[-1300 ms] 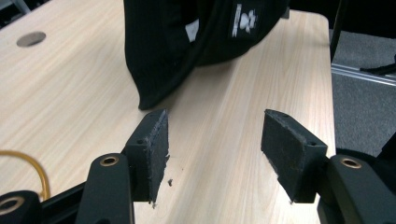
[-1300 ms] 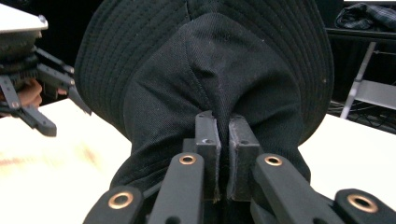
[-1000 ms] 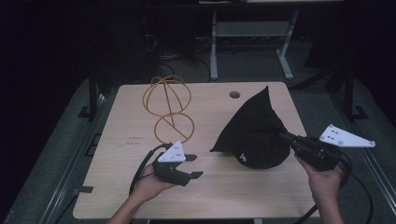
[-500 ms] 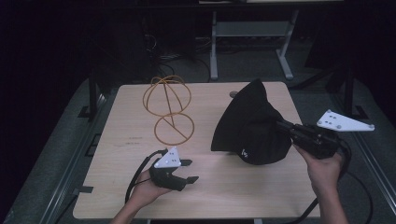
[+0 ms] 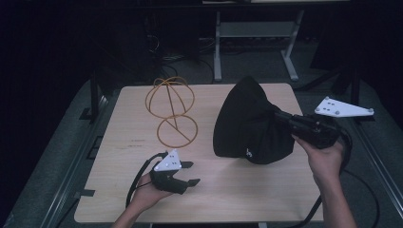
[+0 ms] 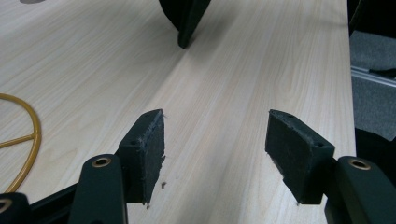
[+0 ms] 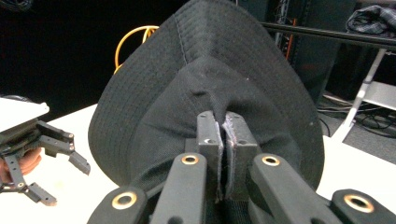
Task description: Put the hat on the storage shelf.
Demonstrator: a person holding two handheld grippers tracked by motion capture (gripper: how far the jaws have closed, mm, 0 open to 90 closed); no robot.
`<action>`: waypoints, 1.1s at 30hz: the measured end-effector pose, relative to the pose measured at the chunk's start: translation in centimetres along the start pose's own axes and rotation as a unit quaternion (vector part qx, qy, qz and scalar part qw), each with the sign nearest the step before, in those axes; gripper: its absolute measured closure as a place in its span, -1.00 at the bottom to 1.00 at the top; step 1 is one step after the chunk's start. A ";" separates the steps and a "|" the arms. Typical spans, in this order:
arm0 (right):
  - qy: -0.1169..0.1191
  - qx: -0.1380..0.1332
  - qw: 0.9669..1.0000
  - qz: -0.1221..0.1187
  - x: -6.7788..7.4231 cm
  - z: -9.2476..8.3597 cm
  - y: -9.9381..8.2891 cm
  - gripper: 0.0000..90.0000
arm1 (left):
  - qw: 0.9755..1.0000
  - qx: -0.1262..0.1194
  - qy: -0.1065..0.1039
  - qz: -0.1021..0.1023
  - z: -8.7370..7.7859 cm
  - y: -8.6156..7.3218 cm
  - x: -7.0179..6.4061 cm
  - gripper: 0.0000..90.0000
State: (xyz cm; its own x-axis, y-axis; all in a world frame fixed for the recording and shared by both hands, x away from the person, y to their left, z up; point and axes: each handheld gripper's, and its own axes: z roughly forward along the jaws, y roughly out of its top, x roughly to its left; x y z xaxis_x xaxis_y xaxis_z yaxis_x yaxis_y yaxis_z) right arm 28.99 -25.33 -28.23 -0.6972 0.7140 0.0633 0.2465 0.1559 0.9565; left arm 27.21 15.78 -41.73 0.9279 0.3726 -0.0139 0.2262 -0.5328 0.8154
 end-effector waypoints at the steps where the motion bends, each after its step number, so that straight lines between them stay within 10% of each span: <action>1: -0.002 0.000 1.000 -0.001 0.0 0.0 0.2 0.92 | 1.000 0.000 0.001 0.001 0.0 0.0 0.0 -0.18; 33: 0.050 -0.001 0.999 -0.021 0.6 4.3 9.0 0.92 | 1.000 0.002 0.003 0.002 0.4 -0.7 0.4 -0.30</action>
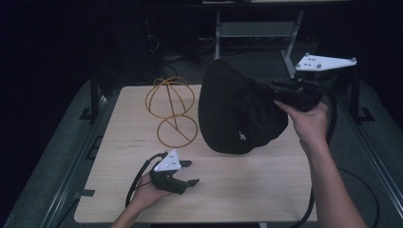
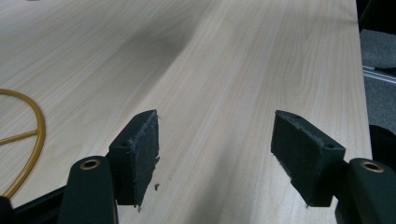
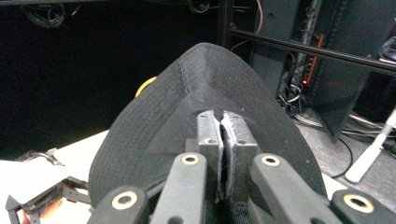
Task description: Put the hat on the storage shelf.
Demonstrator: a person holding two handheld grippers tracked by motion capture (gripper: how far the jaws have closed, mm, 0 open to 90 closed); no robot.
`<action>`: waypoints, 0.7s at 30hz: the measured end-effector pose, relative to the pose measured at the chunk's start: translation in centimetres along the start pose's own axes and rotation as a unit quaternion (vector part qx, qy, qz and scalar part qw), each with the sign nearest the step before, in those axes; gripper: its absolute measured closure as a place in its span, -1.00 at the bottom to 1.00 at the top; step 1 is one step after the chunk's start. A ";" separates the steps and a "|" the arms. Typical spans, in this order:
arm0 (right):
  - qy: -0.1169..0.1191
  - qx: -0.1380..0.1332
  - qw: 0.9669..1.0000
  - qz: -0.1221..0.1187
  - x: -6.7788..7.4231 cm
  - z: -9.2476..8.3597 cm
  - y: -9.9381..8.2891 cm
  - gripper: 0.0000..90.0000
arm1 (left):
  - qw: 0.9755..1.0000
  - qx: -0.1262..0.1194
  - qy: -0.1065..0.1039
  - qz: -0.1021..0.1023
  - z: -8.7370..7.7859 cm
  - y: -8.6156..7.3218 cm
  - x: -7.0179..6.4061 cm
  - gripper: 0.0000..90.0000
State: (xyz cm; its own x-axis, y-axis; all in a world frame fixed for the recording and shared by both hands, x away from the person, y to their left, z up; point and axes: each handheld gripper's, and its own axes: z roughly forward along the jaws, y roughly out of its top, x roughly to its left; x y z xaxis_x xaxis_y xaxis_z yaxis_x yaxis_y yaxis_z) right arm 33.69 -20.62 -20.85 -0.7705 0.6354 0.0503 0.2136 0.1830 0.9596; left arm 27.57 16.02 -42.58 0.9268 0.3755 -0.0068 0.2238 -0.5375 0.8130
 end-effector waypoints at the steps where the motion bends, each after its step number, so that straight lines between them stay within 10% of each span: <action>1: 0.000 0.001 1.000 -0.004 0.0 0.3 0.4 0.92 | 1.000 0.000 -0.001 0.000 0.0 0.0 0.0 -0.32; 21: 0.039 0.021 0.999 -0.029 1.7 6.7 6.0 0.92 | 1.000 0.001 -0.008 0.018 0.7 -0.1 -0.4 -0.35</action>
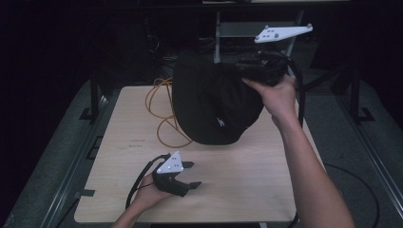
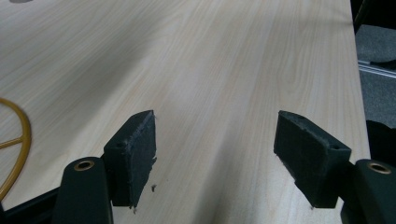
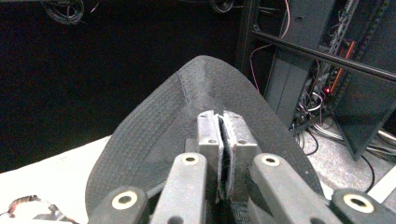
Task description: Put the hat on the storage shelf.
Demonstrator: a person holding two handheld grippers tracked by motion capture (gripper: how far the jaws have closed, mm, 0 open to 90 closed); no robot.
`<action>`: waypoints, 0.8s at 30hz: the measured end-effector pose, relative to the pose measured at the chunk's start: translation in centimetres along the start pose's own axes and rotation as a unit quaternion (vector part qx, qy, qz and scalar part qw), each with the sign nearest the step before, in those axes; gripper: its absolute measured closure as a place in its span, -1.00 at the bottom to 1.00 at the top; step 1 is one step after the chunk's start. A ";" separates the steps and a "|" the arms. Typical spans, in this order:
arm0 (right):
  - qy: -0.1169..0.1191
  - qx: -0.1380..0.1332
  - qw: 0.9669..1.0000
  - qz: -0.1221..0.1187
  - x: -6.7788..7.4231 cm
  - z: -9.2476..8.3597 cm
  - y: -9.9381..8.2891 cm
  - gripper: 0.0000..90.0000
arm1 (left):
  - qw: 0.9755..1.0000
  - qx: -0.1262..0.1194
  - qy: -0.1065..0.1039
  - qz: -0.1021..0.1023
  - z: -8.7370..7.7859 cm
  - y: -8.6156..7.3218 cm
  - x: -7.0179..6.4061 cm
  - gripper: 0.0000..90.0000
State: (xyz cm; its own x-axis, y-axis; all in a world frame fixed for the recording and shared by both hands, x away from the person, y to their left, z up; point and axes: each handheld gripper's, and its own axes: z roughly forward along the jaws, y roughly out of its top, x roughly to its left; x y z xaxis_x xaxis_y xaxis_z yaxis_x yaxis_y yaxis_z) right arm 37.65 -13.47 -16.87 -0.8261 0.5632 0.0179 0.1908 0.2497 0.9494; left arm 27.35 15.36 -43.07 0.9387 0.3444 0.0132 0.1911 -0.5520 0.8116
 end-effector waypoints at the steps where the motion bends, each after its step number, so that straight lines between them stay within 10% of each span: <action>1: 0.003 0.001 1.000 -0.001 0.1 0.3 0.2 0.92 | 1.000 0.001 0.000 0.002 0.0 0.0 0.0 -0.35; 24: 0.049 0.049 0.997 -0.032 0.7 10.3 6.2 0.92 | 1.000 0.006 -0.005 0.013 0.2 0.0 -0.2 -0.36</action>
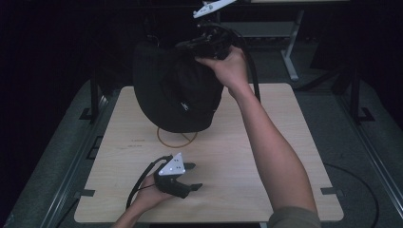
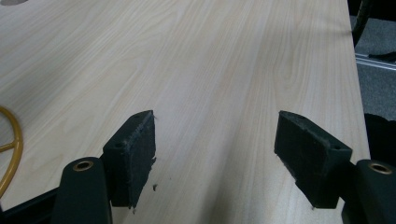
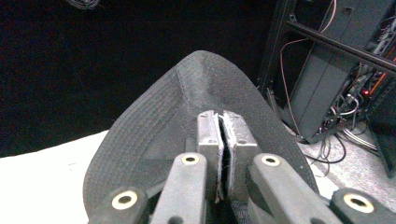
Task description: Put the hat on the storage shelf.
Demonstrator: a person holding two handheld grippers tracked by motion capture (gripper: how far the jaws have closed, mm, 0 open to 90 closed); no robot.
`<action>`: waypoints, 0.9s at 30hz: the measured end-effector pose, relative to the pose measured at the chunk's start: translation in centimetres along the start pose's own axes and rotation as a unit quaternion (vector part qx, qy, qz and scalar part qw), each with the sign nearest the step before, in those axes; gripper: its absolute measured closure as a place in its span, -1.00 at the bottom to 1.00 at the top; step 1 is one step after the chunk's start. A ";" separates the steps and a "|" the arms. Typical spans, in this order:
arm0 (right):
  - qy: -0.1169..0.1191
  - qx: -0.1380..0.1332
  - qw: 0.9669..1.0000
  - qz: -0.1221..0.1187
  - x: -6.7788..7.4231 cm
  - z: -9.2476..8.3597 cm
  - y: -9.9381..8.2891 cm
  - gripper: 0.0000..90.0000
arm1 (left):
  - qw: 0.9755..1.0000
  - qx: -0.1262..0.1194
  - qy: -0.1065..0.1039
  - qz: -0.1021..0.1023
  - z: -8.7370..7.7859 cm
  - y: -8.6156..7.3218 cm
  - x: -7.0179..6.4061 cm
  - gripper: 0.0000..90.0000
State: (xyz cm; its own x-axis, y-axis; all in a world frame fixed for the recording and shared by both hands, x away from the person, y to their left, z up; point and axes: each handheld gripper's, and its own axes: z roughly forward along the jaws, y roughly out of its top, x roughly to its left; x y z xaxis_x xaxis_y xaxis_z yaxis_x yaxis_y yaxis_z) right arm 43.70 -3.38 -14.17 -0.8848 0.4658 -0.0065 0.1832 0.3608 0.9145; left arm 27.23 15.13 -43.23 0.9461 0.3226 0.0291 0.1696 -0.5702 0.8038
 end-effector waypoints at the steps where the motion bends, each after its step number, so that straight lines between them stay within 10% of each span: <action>1: 0.001 0.003 1.000 0.003 0.0 0.3 0.2 0.92 | 1.000 -0.003 0.000 -0.001 0.0 0.0 0.0 -0.36; 23: 0.014 0.122 0.992 0.010 -0.5 12.2 1.9 0.91 | 1.000 0.005 0.003 0.015 0.3 0.1 -0.3 -0.36; 27: 0.005 0.156 0.988 -0.001 -0.1 14.3 1.3 0.44 | 1.000 0.009 -0.001 0.018 0.4 0.2 -0.6 -0.36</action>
State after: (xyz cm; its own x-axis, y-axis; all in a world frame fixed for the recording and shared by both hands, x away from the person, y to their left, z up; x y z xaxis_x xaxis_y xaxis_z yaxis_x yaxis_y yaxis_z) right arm 50.18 8.62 -18.73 -0.8893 0.4574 -0.0019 0.3036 0.5932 0.7456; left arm 26.84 14.50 -43.30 0.9522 0.3000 0.0577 0.1393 -0.5944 0.7920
